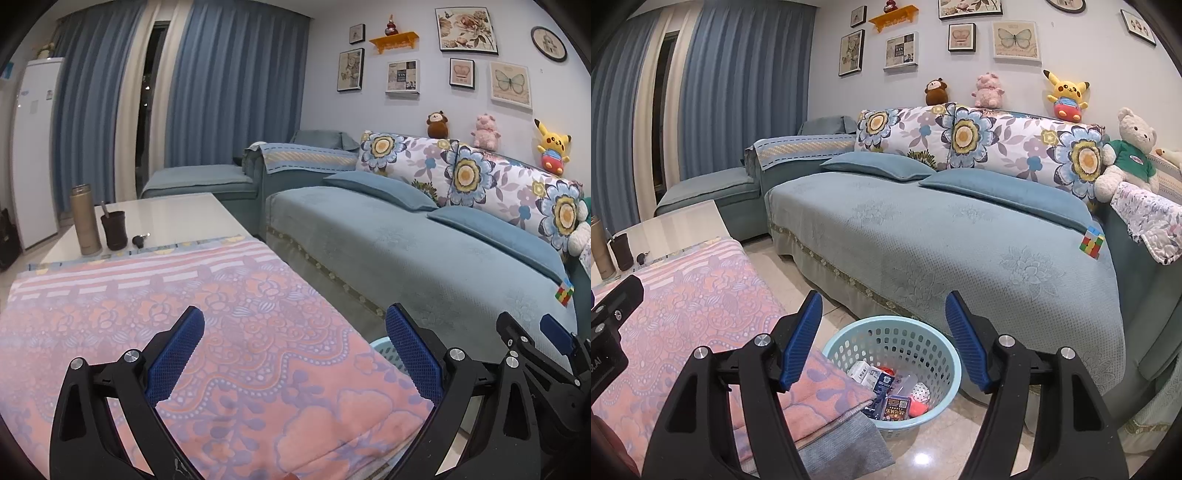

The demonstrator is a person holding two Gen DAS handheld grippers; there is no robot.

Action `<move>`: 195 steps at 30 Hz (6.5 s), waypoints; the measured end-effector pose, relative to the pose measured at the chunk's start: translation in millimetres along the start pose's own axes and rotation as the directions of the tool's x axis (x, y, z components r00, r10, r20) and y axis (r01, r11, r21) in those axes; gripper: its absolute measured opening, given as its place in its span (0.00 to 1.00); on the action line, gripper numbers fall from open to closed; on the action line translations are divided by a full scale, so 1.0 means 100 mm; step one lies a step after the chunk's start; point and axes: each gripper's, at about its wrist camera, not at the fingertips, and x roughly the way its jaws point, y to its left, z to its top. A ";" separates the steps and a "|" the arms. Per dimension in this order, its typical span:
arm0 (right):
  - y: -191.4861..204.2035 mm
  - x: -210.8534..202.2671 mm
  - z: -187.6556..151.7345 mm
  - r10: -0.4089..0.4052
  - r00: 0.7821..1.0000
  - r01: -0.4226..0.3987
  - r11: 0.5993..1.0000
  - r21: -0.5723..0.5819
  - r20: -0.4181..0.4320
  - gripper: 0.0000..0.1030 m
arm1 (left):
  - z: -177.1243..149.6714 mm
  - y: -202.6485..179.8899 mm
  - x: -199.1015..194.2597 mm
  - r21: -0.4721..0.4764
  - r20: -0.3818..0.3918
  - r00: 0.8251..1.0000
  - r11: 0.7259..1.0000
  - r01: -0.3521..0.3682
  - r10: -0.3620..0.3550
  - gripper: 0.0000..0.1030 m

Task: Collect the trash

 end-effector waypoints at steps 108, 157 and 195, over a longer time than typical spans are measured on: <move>0.05 -0.13 0.03 -0.017 0.998 0.018 1.000 -0.020 0.062 0.65 | 0.06 0.22 -0.05 0.084 0.036 0.999 0.996 0.028 -0.032 0.93; 0.20 -0.15 0.01 0.000 0.998 0.003 0.999 -0.042 0.059 0.65 | 0.12 0.28 -0.09 0.054 0.037 0.998 0.998 0.040 -0.042 0.93; 0.19 -0.12 -0.01 0.000 0.999 0.001 1.000 -0.022 0.044 0.68 | 0.12 0.42 0.01 0.035 -0.021 0.999 0.999 -0.027 0.028 0.93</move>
